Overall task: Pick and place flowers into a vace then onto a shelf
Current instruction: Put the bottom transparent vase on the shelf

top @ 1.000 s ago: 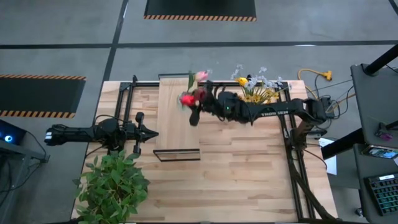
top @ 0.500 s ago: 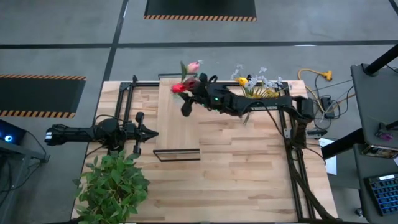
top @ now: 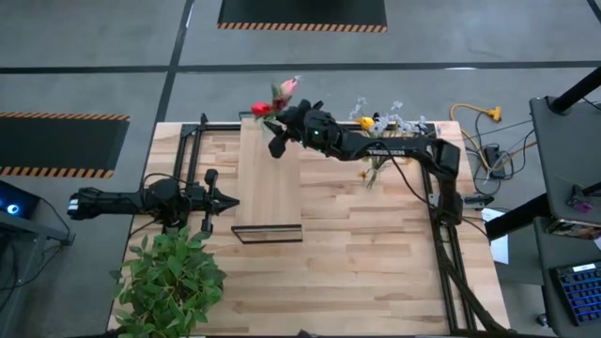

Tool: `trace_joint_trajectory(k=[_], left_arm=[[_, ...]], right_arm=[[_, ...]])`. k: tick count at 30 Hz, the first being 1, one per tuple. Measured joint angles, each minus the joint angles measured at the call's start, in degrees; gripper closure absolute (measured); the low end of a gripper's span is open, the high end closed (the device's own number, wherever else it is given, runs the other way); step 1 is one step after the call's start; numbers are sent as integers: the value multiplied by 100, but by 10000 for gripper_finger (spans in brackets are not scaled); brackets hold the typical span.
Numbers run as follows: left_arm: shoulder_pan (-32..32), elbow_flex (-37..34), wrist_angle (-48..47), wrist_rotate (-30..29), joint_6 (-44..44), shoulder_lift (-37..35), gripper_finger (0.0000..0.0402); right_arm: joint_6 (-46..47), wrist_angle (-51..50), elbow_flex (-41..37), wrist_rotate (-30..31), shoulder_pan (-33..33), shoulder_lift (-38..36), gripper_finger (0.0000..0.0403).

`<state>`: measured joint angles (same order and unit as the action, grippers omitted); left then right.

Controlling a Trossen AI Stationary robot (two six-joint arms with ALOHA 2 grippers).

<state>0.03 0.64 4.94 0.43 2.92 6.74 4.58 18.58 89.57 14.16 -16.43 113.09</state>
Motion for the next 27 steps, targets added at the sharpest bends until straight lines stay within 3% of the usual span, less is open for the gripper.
trace_joint_trajectory(k=[5,18,27], left_arm=[[0,2,-1,0,0,0,402],[0,0,-1,0,0,0,402],[0,0,-2,0,0,0,402]], right_arm=[[107,-70,197,-440,-174,267,297],[255,-324,248,-523,-259,313,296],[255,-405,296,-518,-261,311,217]])
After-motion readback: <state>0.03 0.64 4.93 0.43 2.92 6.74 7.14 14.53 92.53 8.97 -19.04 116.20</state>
